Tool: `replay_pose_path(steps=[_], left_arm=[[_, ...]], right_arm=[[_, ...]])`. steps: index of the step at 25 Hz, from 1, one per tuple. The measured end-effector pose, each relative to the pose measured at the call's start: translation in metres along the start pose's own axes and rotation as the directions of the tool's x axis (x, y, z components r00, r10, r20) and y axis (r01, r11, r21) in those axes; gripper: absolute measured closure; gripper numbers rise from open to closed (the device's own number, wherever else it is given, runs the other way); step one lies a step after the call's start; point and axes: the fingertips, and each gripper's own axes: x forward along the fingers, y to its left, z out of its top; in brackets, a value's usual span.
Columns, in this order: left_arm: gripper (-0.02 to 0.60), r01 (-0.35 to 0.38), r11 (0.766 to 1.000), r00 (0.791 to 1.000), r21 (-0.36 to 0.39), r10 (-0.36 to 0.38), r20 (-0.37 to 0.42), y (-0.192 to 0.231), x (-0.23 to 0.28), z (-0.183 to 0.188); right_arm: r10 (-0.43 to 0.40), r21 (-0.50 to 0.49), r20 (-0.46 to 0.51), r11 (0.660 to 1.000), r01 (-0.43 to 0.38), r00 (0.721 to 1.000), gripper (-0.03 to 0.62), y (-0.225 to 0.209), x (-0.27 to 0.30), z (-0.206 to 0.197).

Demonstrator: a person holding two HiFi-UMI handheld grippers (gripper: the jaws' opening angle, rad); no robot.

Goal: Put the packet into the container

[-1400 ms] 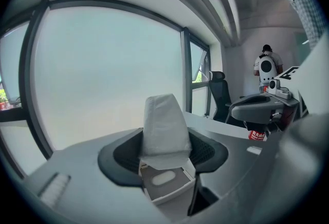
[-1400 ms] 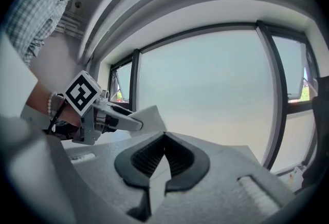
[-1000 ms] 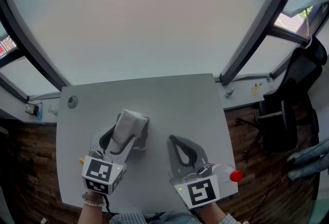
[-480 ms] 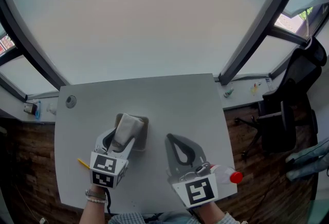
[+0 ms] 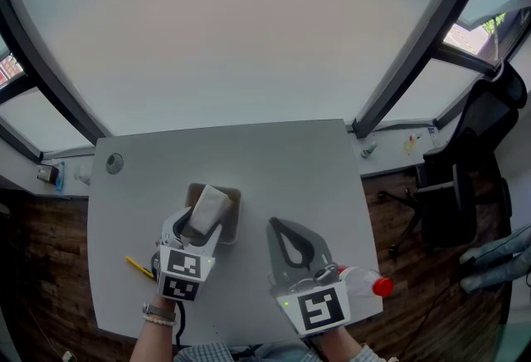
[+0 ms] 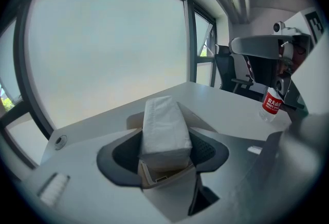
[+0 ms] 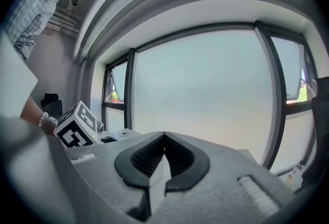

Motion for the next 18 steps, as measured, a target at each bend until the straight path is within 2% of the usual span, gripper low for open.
replay_pose_path(steps=[3, 7, 10, 12, 18], left_arm=[[0.313, -0.001, 1.0, 1.0, -0.004, 0.001, 0.017, -0.001, -0.001, 0.001], [0.302, 0.037, 0.999, 0.999, -0.016, -0.036, 0.035, -0.006, -0.003, 0.003], [0.266, 0.056, 0.998, 0.997, -0.035, -0.054, 0.057, -0.008, -0.005, 0.007], [0.239, 0.06, 0.997, 0.996, -0.046, -0.057, 0.069, -0.008, -0.007, 0.01], [0.236, 0.05, 0.997, 0.992, -0.062, -0.042, 0.123, -0.004, -0.025, 0.019]], right_arm=[[0.005, -0.002, 0.0, 1.0, -0.005, 1.0, 0.592, 0.004, -0.001, -0.001], [0.018, -0.006, -0.003, 1.0, -0.018, 1.0, 0.592, 0.008, -0.002, -0.002], [0.021, -0.012, -0.005, 1.0, -0.021, 1.0, 0.592, 0.01, -0.002, -0.002], [0.023, -0.013, -0.006, 1.0, -0.023, 1.0, 0.592, 0.012, -0.002, -0.001], [0.029, -0.021, 0.0, 0.999, -0.029, 1.0, 0.592, 0.021, -0.005, 0.003]])
